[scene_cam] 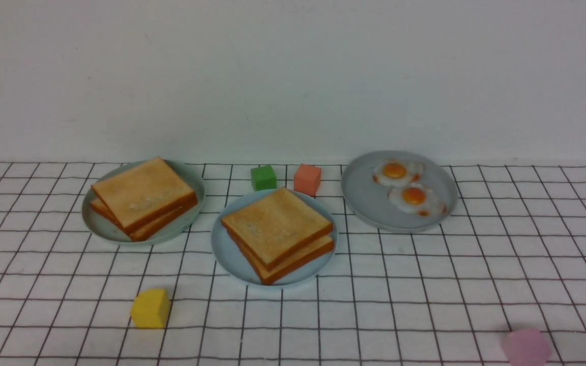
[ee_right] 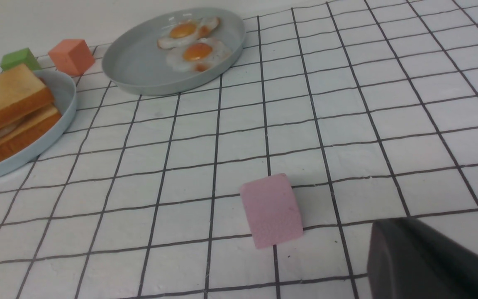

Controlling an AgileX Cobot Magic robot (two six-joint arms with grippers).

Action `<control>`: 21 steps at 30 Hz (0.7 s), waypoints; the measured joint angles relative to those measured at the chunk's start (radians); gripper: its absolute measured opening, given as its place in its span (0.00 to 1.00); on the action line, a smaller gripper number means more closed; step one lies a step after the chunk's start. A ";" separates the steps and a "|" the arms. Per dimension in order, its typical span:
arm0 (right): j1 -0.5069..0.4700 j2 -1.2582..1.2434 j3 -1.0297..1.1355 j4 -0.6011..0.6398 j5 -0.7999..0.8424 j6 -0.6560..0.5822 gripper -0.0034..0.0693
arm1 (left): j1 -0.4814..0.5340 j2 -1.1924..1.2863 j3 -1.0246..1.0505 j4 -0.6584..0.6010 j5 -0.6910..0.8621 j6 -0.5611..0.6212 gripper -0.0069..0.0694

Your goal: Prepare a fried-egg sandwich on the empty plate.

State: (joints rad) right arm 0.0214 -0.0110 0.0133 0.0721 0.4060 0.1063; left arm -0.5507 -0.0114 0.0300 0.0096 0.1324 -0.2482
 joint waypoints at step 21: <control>0.000 0.000 0.000 0.000 -0.002 0.000 0.08 | 0.472 0.000 0.002 -0.069 0.255 0.032 0.07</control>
State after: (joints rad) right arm 0.0214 -0.0110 0.0133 0.0721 0.4040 0.1063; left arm -0.0787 -0.0114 0.0318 -0.0590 0.3876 -0.2164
